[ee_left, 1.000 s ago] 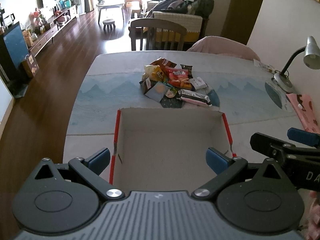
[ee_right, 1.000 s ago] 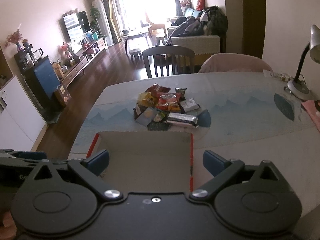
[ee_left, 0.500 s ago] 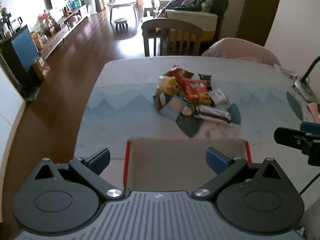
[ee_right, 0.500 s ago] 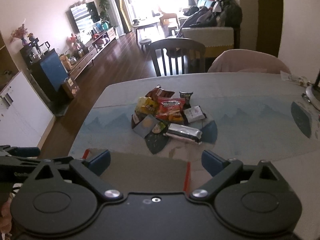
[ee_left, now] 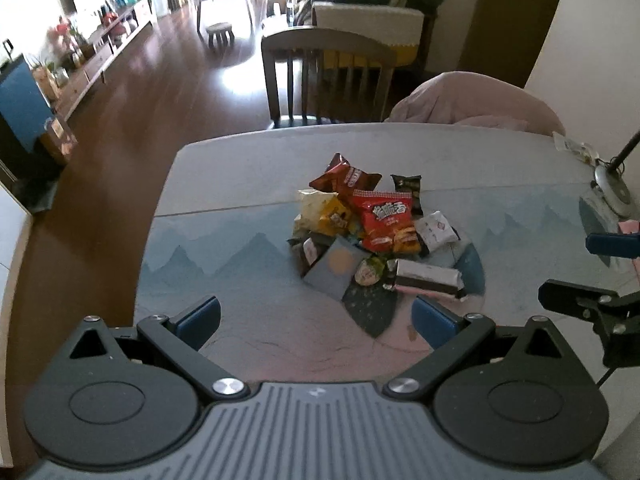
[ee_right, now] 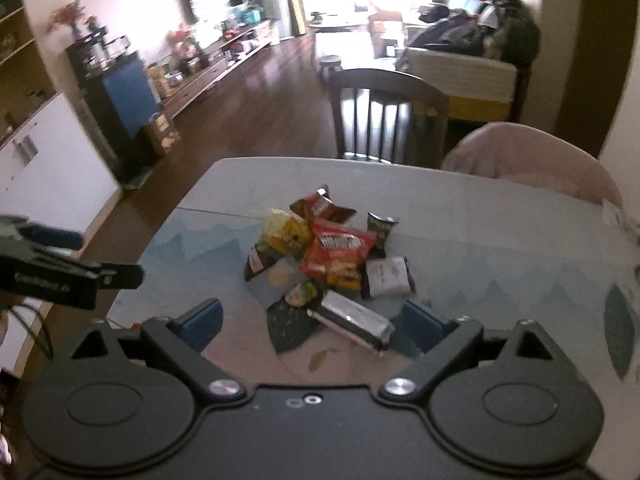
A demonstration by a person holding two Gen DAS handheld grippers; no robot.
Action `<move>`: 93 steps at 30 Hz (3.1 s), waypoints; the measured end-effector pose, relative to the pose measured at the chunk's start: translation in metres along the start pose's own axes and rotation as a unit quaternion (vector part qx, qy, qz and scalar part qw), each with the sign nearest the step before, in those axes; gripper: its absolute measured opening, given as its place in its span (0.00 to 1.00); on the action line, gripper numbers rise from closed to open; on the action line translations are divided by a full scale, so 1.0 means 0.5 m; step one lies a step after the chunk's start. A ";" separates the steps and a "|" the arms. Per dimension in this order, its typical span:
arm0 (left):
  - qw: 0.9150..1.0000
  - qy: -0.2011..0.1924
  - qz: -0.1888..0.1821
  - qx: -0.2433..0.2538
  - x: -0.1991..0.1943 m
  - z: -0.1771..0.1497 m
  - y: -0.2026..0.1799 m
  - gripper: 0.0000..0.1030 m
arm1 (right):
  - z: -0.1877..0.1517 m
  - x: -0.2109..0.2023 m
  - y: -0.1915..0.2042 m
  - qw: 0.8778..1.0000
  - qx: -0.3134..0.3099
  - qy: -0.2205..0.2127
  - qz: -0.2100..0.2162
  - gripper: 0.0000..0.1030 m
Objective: Organize snacks
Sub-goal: 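Grasp the silver foil bar with the right tool while the left tool grasps the green pouch, then carry the silver bar and green pouch with both tools over the box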
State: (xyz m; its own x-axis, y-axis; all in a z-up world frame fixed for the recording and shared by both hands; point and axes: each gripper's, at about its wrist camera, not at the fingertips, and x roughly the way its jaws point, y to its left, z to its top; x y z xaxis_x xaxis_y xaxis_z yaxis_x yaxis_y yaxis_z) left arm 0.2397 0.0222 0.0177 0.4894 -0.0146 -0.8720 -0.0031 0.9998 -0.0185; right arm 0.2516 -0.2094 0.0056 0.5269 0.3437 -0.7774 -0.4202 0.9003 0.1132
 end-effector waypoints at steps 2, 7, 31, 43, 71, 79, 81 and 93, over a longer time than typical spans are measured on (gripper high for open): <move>1.000 0.009 -0.017 0.007 0.018 0.024 -0.007 1.00 | 0.024 0.022 -0.013 1.000 -0.014 0.006 0.001 0.93; 0.997 0.037 -0.056 0.026 0.095 0.077 -0.028 1.00 | 0.056 0.097 -0.042 0.996 -0.066 0.050 0.033 0.93; 0.969 0.222 -0.081 0.073 0.486 0.094 -0.125 0.66 | 0.003 0.443 -0.113 0.953 -0.216 0.185 0.101 0.76; 0.954 0.267 -0.086 0.108 0.576 0.090 -0.151 0.52 | -0.009 0.494 -0.117 0.946 -0.225 0.199 0.122 0.70; 0.962 0.248 -0.056 0.103 0.640 0.079 -0.166 0.31 | -0.040 0.488 -0.125 0.950 -0.242 0.177 0.087 0.40; 0.970 0.223 -0.052 0.081 0.596 0.071 -0.117 0.31 | -0.031 0.463 -0.135 0.958 -0.210 0.175 0.080 0.41; 0.973 0.213 -0.051 0.077 0.578 0.073 -0.108 0.31 | -0.024 0.448 -0.138 0.961 -0.206 0.170 0.077 0.41; 0.987 0.147 -0.030 0.055 0.399 0.109 -0.063 0.31 | 0.004 0.340 -0.100 0.973 -0.192 0.117 0.044 0.41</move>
State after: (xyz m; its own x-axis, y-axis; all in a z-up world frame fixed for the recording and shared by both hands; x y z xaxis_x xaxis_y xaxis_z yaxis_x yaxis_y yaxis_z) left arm 0.3849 -0.0118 -0.1289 0.2107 -0.0608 -0.9757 0.1214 0.9920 -0.0356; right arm 0.3637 -0.1957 -0.1311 0.3120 0.3036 -0.9003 -0.7251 0.6883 -0.0192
